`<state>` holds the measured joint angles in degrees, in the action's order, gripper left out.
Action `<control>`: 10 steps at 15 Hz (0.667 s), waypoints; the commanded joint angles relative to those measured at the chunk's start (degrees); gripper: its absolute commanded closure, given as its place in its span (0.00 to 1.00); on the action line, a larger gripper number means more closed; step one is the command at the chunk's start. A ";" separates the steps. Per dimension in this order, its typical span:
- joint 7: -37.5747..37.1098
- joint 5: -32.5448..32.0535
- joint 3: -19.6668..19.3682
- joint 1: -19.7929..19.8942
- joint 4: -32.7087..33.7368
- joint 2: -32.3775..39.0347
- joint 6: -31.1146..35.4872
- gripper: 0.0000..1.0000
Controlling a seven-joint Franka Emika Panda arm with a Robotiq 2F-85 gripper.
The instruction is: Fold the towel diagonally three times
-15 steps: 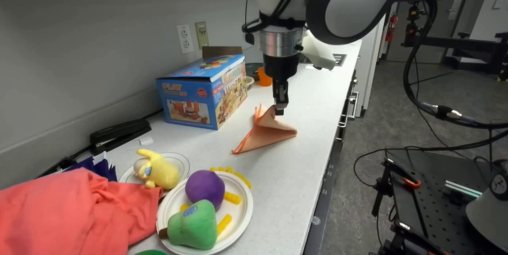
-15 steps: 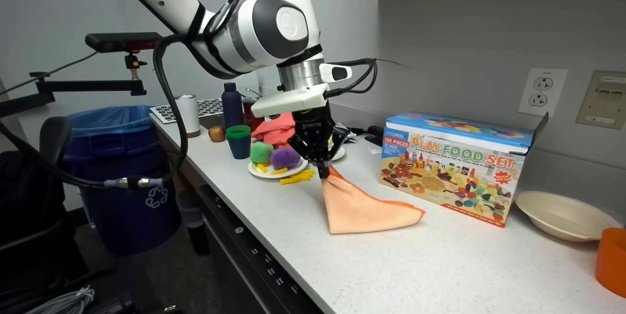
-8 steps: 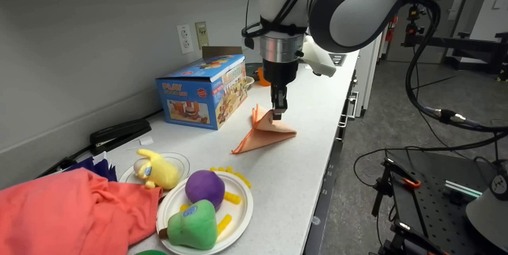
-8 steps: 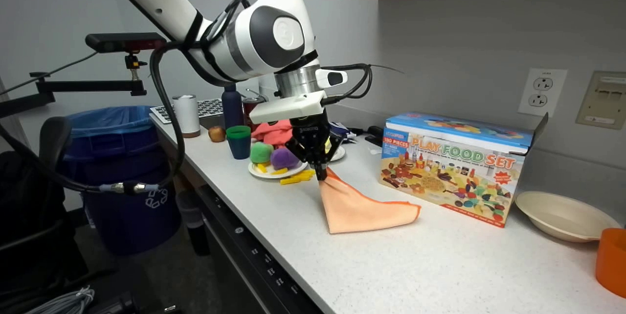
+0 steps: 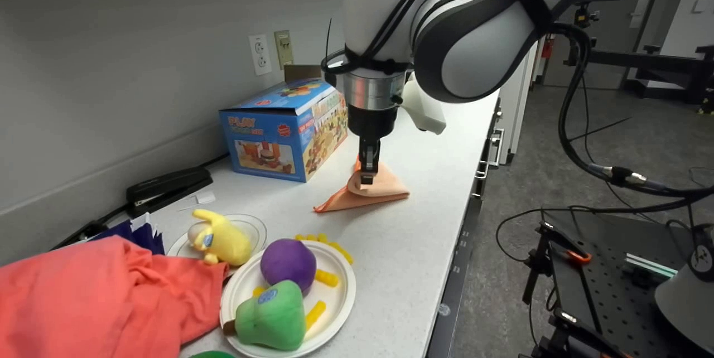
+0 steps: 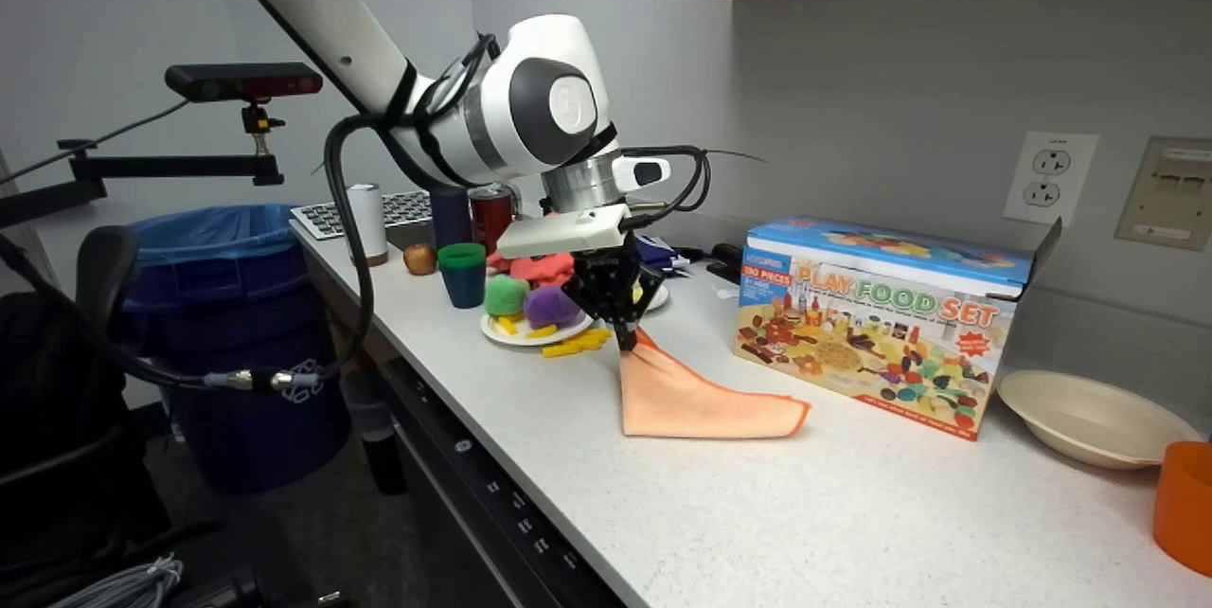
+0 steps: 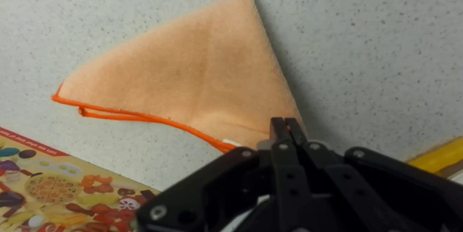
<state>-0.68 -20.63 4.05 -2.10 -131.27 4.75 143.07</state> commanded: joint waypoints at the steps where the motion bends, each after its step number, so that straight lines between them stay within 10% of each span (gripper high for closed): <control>1: -5.14 -4.24 -0.99 -1.66 3.17 3.37 2.25 0.71; 10: -7.09 -6.11 -2.66 -1.33 4.13 2.50 4.11 0.03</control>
<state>-7.71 -26.73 2.69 -2.90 -127.48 7.94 147.49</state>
